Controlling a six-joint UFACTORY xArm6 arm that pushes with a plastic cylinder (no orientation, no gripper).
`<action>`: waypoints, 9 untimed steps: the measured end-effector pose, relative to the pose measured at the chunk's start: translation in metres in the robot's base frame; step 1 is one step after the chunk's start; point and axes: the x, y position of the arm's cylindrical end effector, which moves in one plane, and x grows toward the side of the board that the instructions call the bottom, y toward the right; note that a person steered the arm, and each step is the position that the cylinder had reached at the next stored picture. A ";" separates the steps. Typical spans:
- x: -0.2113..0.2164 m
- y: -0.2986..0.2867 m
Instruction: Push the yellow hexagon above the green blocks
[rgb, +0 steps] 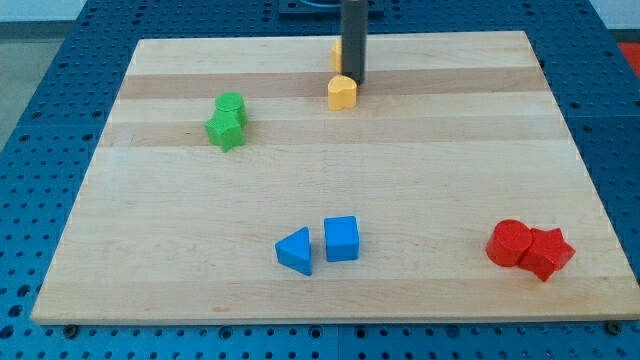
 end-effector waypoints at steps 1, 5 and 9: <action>-0.023 0.021; -0.046 -0.015; -0.058 -0.082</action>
